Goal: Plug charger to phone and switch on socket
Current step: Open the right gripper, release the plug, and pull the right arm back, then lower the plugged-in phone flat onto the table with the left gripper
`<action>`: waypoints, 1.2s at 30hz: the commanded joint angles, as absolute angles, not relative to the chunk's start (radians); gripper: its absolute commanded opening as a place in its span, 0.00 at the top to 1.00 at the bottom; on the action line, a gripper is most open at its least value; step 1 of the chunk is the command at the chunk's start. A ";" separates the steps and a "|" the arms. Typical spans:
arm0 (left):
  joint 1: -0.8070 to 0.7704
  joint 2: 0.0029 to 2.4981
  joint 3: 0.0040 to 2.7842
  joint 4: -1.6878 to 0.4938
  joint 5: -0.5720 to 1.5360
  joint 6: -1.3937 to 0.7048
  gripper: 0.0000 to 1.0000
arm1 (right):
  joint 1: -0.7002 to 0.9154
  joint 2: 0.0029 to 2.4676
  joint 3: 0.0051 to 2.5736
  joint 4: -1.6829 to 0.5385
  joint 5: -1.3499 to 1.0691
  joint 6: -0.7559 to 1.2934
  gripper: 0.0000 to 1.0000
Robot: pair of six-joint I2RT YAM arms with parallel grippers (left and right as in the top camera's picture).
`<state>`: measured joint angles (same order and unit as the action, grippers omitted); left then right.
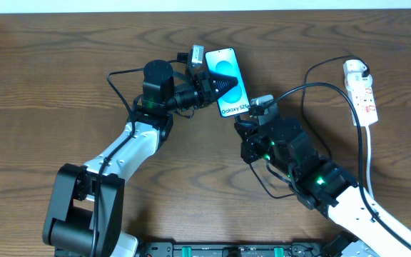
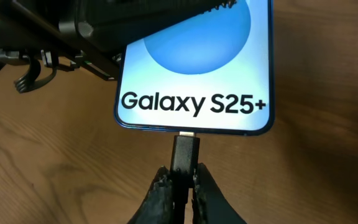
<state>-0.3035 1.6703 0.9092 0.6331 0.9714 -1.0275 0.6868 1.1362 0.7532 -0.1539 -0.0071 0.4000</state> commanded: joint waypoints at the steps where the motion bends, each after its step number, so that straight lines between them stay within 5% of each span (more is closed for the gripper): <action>1: -0.332 1.666 0.905 0.630 1.060 -1.006 0.93 | 0.687 1.085 0.793 -0.151 0.043 0.406 0.79; 5: -0.332 1.666 0.905 0.630 0.997 -1.007 0.93 | 0.677 0.980 0.799 -0.273 0.046 0.407 0.60; 13: -0.338 1.666 1.020 0.626 0.929 -0.982 0.93 | 0.596 0.585 0.836 -0.513 0.288 0.407 0.38; 21: -0.388 1.707 1.214 0.268 0.867 -0.796 0.93 | 0.549 0.434 0.836 -0.602 0.417 0.407 0.34; 36: -0.436 2.165 1.420 0.248 1.060 -0.710 0.93 | 0.548 0.438 0.836 -0.675 0.413 0.484 0.33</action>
<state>-0.4339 2.1193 1.3979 0.2359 1.0153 -0.7574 0.5533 0.4374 0.8261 -0.6701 0.3981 0.4461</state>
